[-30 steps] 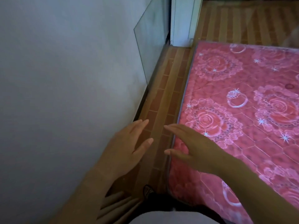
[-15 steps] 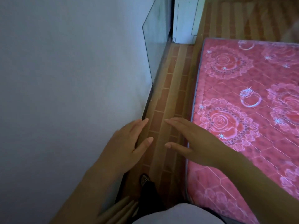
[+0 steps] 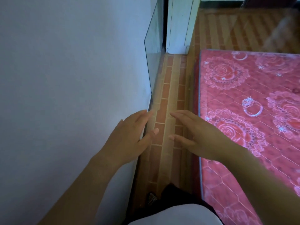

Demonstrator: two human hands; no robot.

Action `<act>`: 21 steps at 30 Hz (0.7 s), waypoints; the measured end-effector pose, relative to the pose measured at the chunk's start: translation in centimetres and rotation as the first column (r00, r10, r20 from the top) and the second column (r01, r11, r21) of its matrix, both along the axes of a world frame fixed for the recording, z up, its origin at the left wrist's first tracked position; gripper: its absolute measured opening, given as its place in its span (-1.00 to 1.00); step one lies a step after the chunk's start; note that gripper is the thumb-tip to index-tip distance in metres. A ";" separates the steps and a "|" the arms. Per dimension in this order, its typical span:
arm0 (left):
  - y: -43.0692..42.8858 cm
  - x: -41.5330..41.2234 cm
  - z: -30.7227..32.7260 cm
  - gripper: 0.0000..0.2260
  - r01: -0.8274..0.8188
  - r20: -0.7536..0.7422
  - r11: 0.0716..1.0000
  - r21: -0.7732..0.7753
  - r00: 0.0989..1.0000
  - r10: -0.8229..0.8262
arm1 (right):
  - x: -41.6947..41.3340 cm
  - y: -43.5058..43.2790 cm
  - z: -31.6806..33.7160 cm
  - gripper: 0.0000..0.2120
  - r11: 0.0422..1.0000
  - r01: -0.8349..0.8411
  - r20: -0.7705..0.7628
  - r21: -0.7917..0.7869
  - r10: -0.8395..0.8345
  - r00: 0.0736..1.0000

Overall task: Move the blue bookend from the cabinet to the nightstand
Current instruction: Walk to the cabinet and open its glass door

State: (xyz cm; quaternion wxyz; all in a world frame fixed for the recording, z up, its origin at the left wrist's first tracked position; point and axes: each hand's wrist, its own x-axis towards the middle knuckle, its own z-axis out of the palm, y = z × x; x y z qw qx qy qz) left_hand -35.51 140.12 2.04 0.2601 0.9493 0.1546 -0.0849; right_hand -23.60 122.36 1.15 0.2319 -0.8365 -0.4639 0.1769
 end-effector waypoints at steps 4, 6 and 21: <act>1.3 2.7 0.7 -0.41 0.037 0.018 0.999 -0.015 0.999 -0.037 | 1.8 1.3 0.2 -0.35 0.999 0.027 0.015 0.032 -0.027 1.000; 2.1 4.4 1.0 -0.41 0.048 0.014 0.999 -0.013 0.999 -0.048 | 3.2 2.2 0.1 -0.34 0.998 0.038 0.003 0.041 -0.038 0.999; 5.7 32.1 1.9 -0.43 0.134 0.130 0.991 0.017 0.982 -0.135 | 29.7 5.4 1.3 -0.33 0.993 0.116 0.040 0.026 -0.117 0.992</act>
